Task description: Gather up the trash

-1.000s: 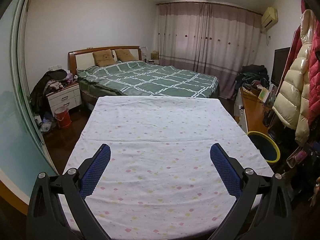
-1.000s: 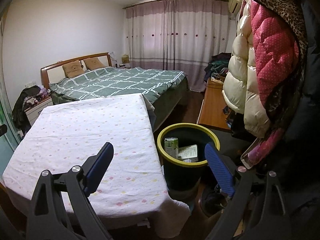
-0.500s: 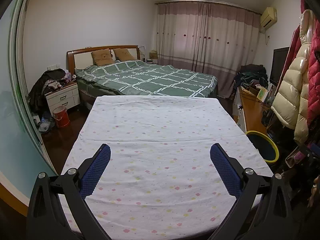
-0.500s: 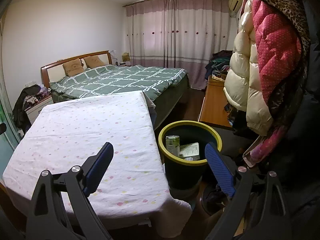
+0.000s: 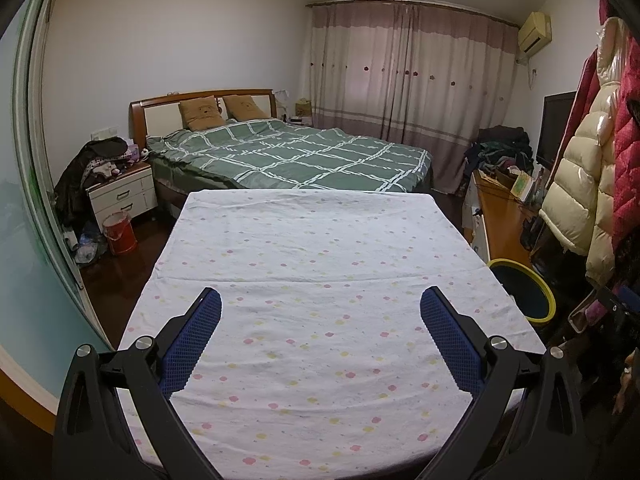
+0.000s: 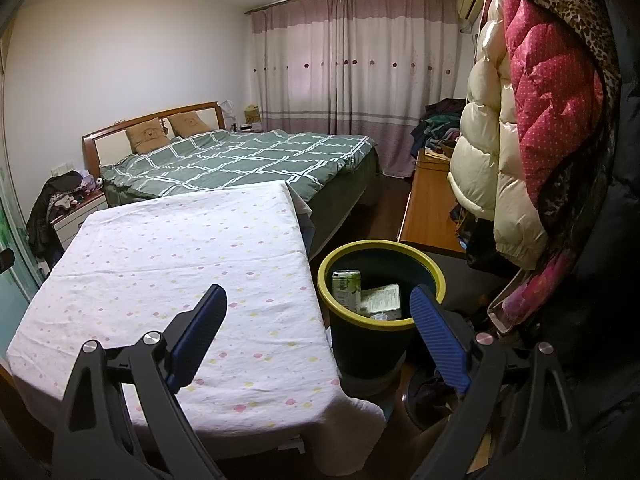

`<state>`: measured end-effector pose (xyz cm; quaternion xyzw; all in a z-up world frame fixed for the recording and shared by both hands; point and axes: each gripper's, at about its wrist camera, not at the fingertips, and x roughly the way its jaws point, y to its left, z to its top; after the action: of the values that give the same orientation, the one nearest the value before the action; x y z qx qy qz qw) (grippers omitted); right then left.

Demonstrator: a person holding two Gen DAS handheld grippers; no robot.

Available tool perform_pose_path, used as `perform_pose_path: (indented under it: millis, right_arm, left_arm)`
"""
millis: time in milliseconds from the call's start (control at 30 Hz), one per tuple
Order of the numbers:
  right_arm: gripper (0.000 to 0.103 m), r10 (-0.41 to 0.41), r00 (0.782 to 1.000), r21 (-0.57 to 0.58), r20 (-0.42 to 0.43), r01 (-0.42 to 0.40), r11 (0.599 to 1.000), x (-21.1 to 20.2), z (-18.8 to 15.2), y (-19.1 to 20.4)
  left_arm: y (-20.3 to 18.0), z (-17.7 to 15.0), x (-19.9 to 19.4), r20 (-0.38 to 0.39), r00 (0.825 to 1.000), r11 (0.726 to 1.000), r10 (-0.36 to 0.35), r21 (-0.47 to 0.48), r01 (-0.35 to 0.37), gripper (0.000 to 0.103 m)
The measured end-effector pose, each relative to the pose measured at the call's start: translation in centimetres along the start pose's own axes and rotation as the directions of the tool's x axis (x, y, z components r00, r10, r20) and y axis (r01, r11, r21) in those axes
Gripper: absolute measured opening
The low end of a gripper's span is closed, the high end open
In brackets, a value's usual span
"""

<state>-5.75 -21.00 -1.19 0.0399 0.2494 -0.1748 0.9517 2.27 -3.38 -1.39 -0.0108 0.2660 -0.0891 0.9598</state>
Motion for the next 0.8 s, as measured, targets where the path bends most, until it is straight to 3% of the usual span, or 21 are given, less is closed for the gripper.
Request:
perform_pose_path:
  millis: [800]
  right_arm:
    - [0.088, -0.001, 1.0, 0.007, -0.001, 0.001, 1.0, 0.01, -0.17, -0.06]
  left_arm:
    - [-0.15, -0.09, 0.07, -0.004, 1.0, 1.0, -0.001, 0.001, 0.001, 0.098]
